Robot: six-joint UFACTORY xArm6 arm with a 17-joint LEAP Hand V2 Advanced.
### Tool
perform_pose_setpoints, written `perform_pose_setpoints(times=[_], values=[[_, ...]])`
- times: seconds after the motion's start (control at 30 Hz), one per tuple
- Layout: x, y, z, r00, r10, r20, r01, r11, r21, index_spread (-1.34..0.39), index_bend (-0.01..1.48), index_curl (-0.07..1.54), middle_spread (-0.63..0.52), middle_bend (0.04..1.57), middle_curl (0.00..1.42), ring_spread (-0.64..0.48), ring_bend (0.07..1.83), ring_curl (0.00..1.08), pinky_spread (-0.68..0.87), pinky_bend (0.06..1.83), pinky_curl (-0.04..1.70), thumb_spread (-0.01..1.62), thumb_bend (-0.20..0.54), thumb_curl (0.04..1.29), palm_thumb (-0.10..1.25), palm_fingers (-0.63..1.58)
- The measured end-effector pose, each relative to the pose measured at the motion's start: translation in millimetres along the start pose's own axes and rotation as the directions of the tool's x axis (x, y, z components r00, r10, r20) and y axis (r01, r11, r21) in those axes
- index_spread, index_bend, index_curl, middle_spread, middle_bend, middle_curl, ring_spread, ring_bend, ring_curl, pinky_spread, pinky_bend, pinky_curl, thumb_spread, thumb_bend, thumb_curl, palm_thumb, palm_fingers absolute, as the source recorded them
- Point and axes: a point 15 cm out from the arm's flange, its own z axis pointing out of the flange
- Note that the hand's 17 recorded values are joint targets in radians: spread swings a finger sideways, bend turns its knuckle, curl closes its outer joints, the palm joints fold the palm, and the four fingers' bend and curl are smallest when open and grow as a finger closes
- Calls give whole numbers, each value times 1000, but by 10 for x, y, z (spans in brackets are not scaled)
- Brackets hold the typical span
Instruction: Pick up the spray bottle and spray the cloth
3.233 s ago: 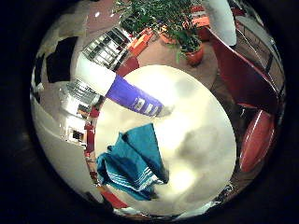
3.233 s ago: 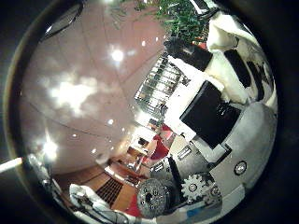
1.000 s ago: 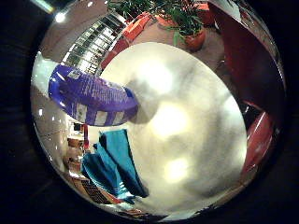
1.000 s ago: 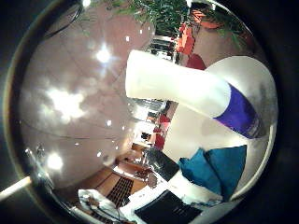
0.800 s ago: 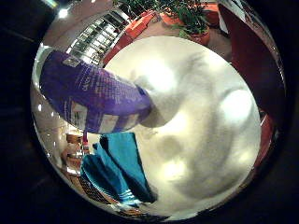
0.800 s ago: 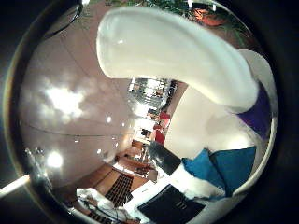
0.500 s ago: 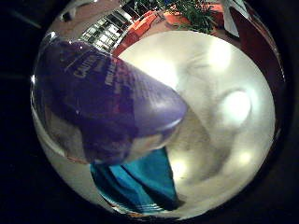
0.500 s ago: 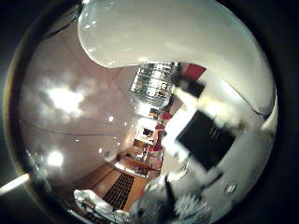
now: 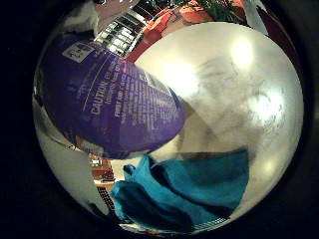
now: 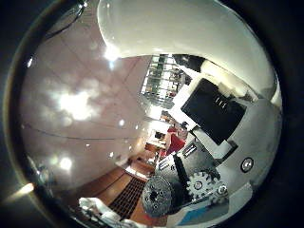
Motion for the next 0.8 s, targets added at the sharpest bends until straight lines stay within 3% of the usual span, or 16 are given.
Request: perform_pose_setpoints(times=[0.23,0.37,0.53,0.8], values=[[-468,169,57,998,-66,16,67,988,-137,-179,1172,700,-94,1330,658,-150,1443,584,-176,1249,856,1160,-8,585,1056,1196],[-698,281,-56,988,-145,-41,127,947,-296,-178,1189,700,-92,1349,646,-149,1462,581,-171,1213,947,1153,-11,613,1054,1185],[-1116,373,-349,952,-281,-119,181,834,-521,-178,1194,697,-91,1360,633,-149,1473,576,-171,1163,1041,1131,-12,640,1038,1182],[-1721,689,-867,856,-475,-206,135,588,-797,-183,1194,691,-90,1367,618,-148,1474,570,-168,1093,1162,1116,-11,678,1016,1188]])
